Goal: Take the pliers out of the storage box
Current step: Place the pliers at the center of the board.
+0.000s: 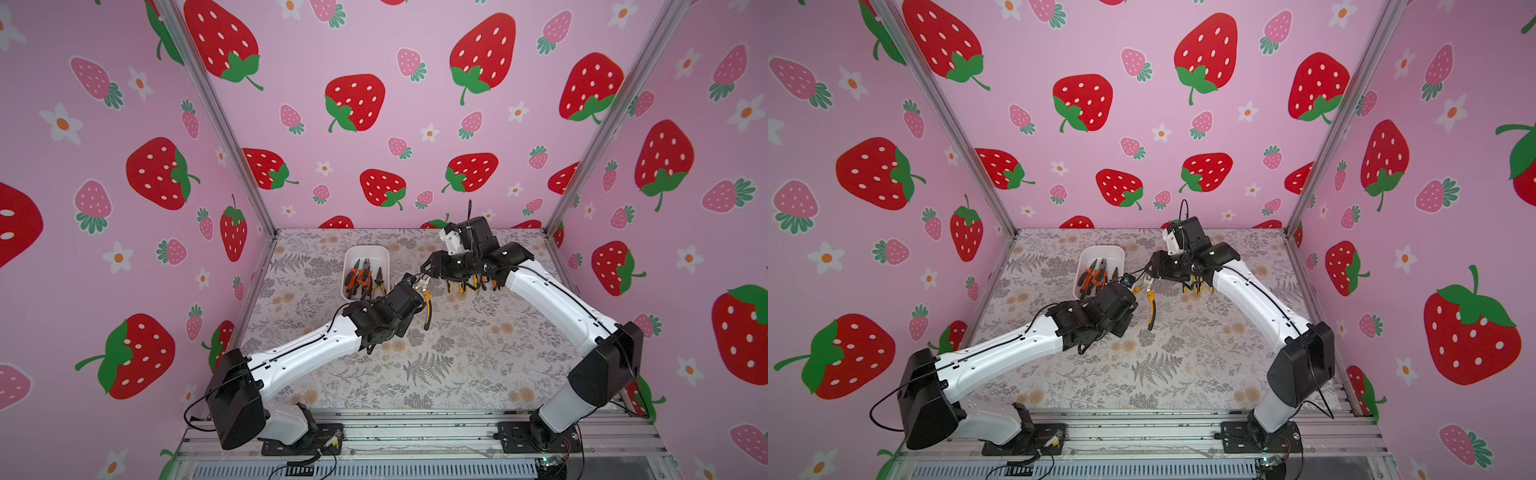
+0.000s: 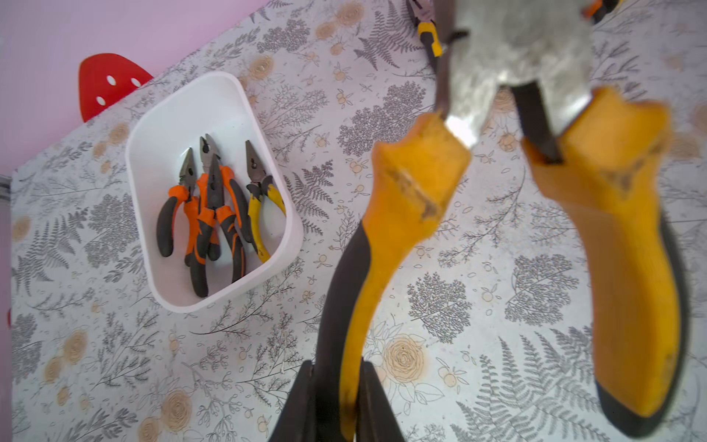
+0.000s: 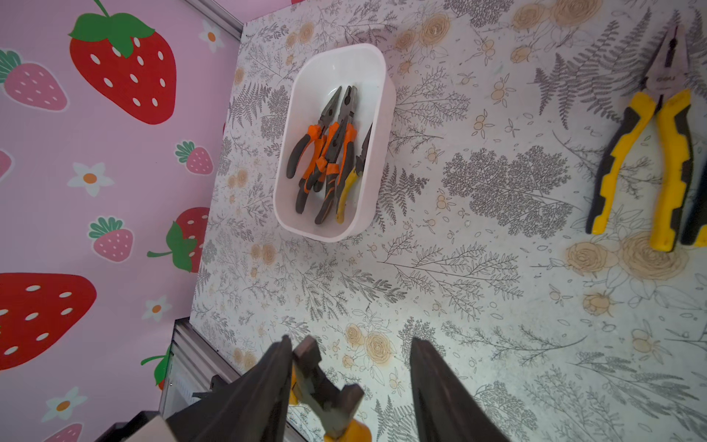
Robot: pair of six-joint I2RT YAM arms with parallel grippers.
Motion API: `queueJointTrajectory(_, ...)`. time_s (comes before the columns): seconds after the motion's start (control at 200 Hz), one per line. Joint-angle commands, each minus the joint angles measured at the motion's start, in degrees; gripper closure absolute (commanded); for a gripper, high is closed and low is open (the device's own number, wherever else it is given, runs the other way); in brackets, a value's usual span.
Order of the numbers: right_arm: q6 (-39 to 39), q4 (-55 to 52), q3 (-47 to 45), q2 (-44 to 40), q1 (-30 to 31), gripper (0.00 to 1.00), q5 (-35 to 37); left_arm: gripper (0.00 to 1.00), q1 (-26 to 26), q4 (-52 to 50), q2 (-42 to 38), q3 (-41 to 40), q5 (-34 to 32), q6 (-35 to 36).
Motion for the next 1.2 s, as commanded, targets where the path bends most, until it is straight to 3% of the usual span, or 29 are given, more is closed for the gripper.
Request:
queueJointTrajectory(0.0, 0.8, -1.8, -0.3, 0.1, 1.4, 0.36, 2.8, 1.00, -1.3, 0.3, 1.6, 2.9, -8.9, -0.4)
queueJointTrajectory(0.25, 3.7, -3.1, 0.9, 1.9, 3.4, 0.37, 6.3, 1.00, -4.2, -2.8, 5.8, 6.3, -17.7, -0.3)
queueJointTrajectory(0.52, 12.7, 0.3, -3.1, 2.0, 4.0, 0.42, 7.8, 1.00, -6.1, -4.0, 8.6, 9.1, -26.4, 0.0)
queueJointTrajectory(0.61, 16.1, 3.0, -5.3, 1.4, 3.9, 0.47, 6.8, 1.00, -6.2, -3.5, 9.0, 9.4, -27.3, -0.1)
queueJointTrajectory(0.715, 18.6, 5.4, -7.4, 0.6, 4.0, 0.63, 6.2, 1.00, -6.2, -2.8, 9.4, 9.6, -26.9, 0.1)
queueJointTrajectory(1.04, 20.1, 6.3, -9.0, 0.3, 3.9, 0.81, 5.8, 1.00, -6.3, -4.2, 11.0, 10.9, -27.3, 0.4)
queueJointTrajectory(1.065, 20.1, 6.5, -9.1, 0.3, 3.9, 0.87, 5.5, 1.00, -6.4, -4.2, 11.0, 11.0, -27.2, 0.4)
queueJointTrajectory(1.195, 20.6, 7.6, -10.3, 0.4, 3.8, 0.97, 5.0, 1.00, -6.4, -4.3, 10.9, 10.9, -26.8, 0.3)
